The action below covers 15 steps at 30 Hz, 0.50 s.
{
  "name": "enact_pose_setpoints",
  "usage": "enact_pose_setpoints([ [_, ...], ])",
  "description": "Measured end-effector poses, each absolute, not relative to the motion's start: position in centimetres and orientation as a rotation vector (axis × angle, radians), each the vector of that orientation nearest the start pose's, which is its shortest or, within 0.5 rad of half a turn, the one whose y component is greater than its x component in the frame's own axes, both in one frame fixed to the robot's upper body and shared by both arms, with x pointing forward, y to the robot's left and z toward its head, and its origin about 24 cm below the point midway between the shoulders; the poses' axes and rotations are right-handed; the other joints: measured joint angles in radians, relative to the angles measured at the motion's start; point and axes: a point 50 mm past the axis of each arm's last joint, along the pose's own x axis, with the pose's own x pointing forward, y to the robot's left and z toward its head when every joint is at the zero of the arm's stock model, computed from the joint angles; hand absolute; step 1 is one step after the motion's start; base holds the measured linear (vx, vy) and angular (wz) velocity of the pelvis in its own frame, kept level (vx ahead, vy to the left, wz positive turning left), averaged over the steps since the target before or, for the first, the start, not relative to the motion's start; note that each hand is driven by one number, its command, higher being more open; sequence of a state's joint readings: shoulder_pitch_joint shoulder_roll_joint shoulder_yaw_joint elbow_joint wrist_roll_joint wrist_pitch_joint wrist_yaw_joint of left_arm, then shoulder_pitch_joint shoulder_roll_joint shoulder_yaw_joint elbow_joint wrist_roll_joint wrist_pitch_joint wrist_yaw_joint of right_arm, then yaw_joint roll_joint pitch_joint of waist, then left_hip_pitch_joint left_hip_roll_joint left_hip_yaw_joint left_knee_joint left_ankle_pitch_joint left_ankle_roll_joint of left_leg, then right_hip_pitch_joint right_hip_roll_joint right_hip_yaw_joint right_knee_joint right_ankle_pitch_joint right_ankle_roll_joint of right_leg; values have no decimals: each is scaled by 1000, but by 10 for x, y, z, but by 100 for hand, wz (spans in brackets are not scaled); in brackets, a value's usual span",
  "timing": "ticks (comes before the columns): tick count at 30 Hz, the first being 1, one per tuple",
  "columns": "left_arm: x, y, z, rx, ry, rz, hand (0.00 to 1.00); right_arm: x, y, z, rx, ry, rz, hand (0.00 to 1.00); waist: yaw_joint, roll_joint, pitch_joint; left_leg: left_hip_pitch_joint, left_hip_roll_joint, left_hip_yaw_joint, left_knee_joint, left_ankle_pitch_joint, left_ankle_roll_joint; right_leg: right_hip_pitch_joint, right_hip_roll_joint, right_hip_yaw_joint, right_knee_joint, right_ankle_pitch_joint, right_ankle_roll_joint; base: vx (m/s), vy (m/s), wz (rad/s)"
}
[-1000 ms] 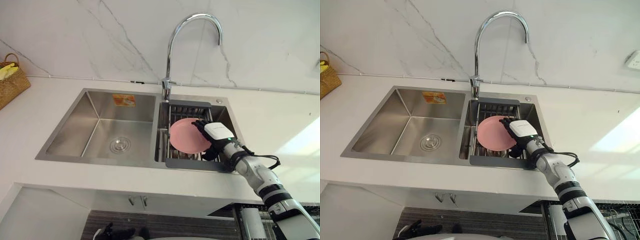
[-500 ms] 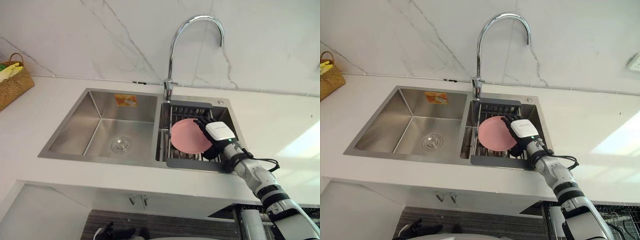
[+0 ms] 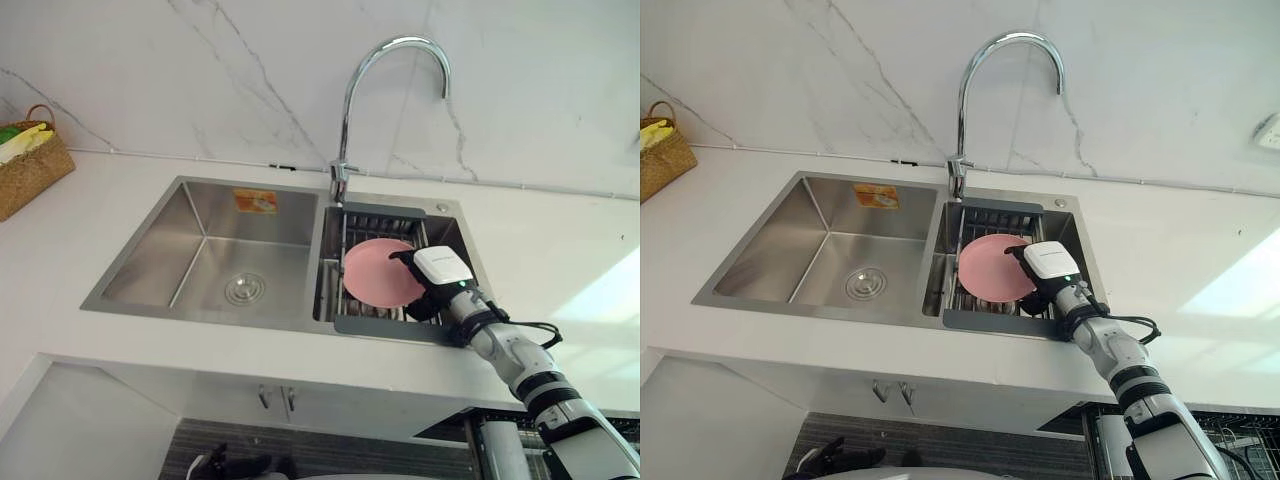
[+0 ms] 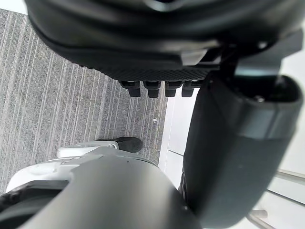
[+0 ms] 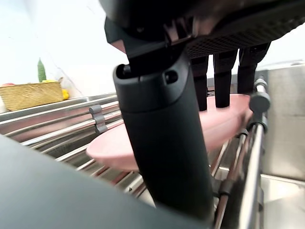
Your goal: Walk over to the sink, pick up the cup, carry it to the dishwasher, place the cup inside the dishwasher, then close the dishwasher door
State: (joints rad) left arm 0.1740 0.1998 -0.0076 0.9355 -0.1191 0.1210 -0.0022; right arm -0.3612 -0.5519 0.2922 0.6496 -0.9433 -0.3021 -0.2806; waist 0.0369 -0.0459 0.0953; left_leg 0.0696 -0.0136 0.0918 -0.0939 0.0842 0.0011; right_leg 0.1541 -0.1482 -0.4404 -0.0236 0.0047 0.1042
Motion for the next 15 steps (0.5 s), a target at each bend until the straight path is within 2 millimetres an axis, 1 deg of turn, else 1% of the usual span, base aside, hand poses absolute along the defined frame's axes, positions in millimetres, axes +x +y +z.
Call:
enact_pose_setpoints([
  [11,71,230,-157,64,1201,187,100,296,-217,26,-1518,-252,329,0,4,-15,2,-6,3,5,0,-4,4,-2,0,-8,2,0,-1,0,0,1],
  [15,72,230,-156,87,1194,176,100,294,-216,26,-1509,-274,323,0,1,-16,3,-5,3,7,0,-1,-1,-2,1,-7,3,-1,-2,0,0,0],
])
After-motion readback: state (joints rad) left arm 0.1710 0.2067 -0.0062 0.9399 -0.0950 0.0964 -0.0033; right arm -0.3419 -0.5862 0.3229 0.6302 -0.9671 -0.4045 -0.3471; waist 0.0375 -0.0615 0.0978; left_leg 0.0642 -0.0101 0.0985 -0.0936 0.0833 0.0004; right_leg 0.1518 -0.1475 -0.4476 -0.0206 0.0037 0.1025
